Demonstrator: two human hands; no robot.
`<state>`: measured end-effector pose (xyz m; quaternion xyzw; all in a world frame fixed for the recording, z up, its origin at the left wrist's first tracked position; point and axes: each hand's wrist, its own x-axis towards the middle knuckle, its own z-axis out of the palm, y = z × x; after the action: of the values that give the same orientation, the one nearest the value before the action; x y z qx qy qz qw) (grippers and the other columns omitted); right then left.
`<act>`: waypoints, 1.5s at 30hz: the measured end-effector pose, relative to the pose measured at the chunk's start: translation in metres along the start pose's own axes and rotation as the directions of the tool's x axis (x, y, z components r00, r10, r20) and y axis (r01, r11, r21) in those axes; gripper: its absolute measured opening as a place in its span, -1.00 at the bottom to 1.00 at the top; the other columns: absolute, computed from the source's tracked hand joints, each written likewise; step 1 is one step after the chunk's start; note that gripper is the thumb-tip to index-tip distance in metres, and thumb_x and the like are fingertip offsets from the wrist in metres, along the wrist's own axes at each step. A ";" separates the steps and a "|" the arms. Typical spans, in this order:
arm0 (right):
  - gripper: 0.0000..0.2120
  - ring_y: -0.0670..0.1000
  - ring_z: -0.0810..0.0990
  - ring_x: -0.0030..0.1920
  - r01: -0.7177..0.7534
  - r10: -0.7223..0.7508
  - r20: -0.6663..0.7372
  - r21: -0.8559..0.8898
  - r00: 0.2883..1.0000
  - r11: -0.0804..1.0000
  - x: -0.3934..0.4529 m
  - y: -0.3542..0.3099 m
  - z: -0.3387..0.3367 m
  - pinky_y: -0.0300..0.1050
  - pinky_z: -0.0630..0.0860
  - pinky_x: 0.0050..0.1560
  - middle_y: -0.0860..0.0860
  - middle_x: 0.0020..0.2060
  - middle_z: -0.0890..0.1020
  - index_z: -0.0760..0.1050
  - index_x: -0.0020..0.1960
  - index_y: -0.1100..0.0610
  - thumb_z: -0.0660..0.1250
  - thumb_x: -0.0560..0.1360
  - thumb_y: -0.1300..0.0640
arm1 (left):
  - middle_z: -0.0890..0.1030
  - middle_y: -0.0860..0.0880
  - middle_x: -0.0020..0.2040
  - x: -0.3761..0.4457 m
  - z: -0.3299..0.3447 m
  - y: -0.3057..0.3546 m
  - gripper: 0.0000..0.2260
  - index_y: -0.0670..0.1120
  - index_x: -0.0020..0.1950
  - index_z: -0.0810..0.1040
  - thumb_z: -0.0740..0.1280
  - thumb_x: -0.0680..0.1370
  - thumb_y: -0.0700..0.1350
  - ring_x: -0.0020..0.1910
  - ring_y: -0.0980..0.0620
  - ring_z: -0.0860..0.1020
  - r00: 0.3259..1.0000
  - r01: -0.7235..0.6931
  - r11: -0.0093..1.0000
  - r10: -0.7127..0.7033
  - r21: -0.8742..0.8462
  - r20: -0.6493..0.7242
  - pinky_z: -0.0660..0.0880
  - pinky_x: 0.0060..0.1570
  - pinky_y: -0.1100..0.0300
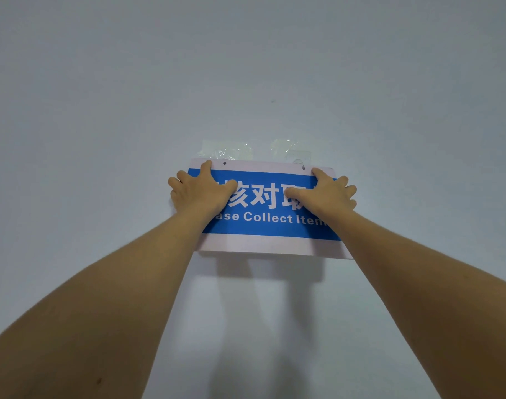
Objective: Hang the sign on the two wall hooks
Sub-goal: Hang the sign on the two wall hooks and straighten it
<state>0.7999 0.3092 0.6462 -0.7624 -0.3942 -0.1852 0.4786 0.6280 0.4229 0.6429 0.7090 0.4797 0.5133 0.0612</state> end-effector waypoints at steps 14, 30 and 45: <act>-0.28 0.20 0.27 0.35 0.016 -0.016 -0.020 -0.030 1.000 0.999 -0.004 0.002 0.004 0.08 0.28 0.25 0.16 0.31 0.33 0.22 0.47 -0.12 0.35 0.38 -0.26 | 0.36 -0.19 0.32 -0.012 0.003 -0.014 -0.39 0.16 0.54 0.16 0.19 0.52 0.24 0.33 -0.20 0.29 0.999 -0.006 1.000 0.005 -0.030 -0.034 0.35 0.22 0.01; -0.22 0.21 0.27 0.33 0.008 -0.007 0.010 -0.034 1.000 0.999 -0.010 0.013 0.019 0.08 0.36 0.22 0.17 0.28 0.31 0.16 0.49 -0.11 0.40 0.36 -0.23 | 0.33 -0.20 0.35 -0.019 0.019 -0.028 -0.40 0.15 0.57 0.10 0.18 0.55 0.20 0.30 -0.20 0.29 0.997 -0.054 0.999 0.053 -0.008 -0.047 0.29 0.25 0.02; -0.26 0.20 0.22 0.34 -0.023 0.021 0.062 0.030 0.998 0.999 -0.005 0.017 0.026 0.11 0.43 0.17 0.16 0.26 0.30 0.19 0.42 -0.08 0.48 0.35 -0.08 | 0.26 -0.18 0.34 -0.021 0.026 -0.025 -0.34 0.17 0.54 0.13 0.29 0.48 0.19 0.27 -0.21 0.27 0.997 -0.023 1.000 0.024 0.007 -0.077 0.30 0.21 0.01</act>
<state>0.8077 0.3259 0.6205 -0.7646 -0.4032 -0.1501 0.4799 0.6323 0.4315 0.6027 0.6945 0.4749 0.5394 0.0343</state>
